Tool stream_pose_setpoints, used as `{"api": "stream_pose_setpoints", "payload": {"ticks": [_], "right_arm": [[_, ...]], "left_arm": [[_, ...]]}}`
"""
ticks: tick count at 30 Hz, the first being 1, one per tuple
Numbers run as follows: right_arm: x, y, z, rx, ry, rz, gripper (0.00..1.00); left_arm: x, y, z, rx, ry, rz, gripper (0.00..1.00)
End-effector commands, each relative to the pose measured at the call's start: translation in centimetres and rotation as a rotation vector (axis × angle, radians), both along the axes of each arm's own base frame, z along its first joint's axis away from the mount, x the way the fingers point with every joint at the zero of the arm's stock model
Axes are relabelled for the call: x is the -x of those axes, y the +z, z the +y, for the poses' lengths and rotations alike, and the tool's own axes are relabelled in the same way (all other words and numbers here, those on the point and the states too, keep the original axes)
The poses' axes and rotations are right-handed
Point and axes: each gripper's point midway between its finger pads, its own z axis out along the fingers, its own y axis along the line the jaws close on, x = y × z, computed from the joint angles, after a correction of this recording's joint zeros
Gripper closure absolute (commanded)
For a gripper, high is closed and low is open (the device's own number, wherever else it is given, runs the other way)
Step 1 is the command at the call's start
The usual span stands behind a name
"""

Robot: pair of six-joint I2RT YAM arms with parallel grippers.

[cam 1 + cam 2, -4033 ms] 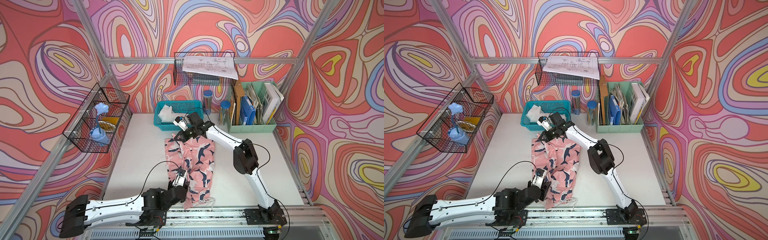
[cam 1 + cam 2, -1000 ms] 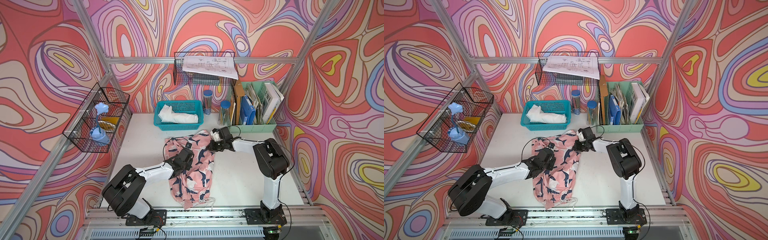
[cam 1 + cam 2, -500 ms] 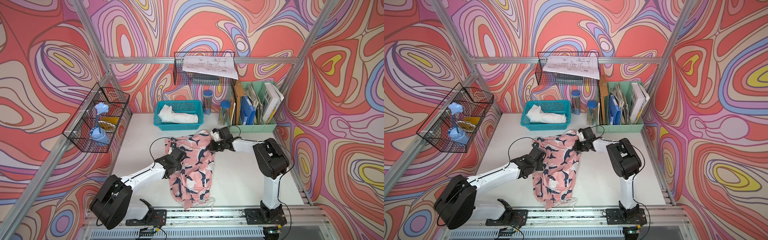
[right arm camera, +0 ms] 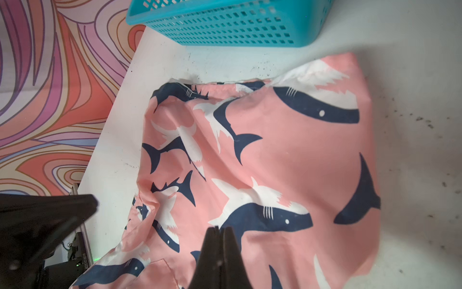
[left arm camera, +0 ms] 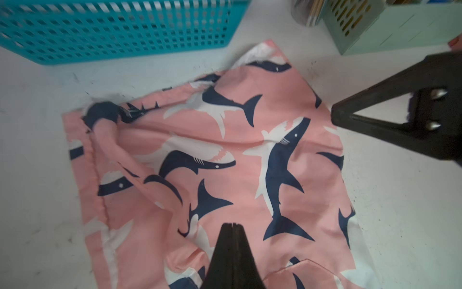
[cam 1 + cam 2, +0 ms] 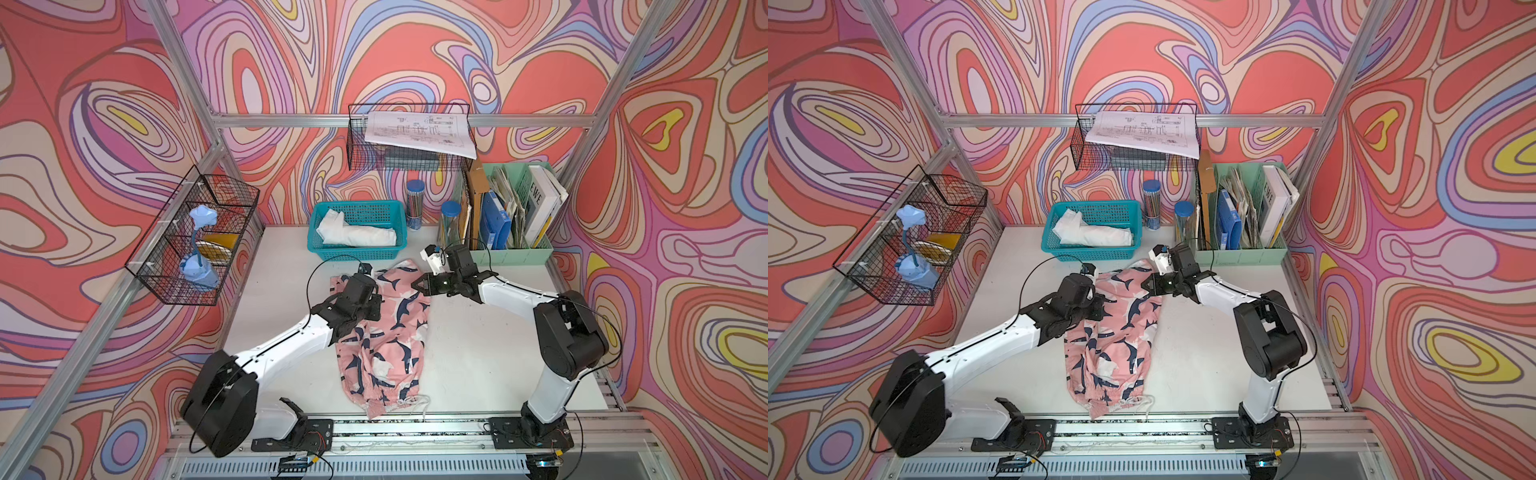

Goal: Roll up the shorts
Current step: Adjust the shorts at the center of the board.

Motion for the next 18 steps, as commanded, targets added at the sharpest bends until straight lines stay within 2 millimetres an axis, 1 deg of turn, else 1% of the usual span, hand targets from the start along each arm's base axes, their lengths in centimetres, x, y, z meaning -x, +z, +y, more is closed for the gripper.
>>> {"api": "stream_pose_setpoints", "payload": {"ticks": [1,4,6,9,11,14,16,18], "right_arm": [[1.3,-3.0,0.4,-0.022,0.004,0.106,1.0],[1.7,-4.2,0.8,-0.014,0.004,0.129,1.0],[2.0,-4.5,1.1,-0.02,0.016,0.131,1.0],[2.7,-4.8,2.3,-0.034,0.062,0.149,1.0],[3.2,-5.6,3.0,-0.032,0.099,0.184,1.0],[3.4,-7.6,2.8,0.006,0.089,0.245,1.0],[3.4,-8.8,2.1,0.05,0.053,0.269,1.0],[3.2,-9.6,1.4,0.091,0.016,0.277,1.0]], "left_arm": [[0.8,-3.6,-1.0,0.013,0.001,0.145,1.0],[0.6,-5.4,-0.5,-0.041,0.048,0.202,1.0],[0.7,-6.3,0.5,-0.093,0.083,0.225,1.0],[0.8,-6.5,1.7,-0.134,0.12,0.218,1.0],[1.0,-6.6,2.3,-0.153,0.137,0.223,1.0],[1.6,-7.2,3.4,-0.19,0.164,0.238,1.0],[2.0,-7.8,4.4,-0.216,0.187,0.249,1.0],[2.2,-8.6,5.2,-0.235,0.206,0.27,1.0]]}}
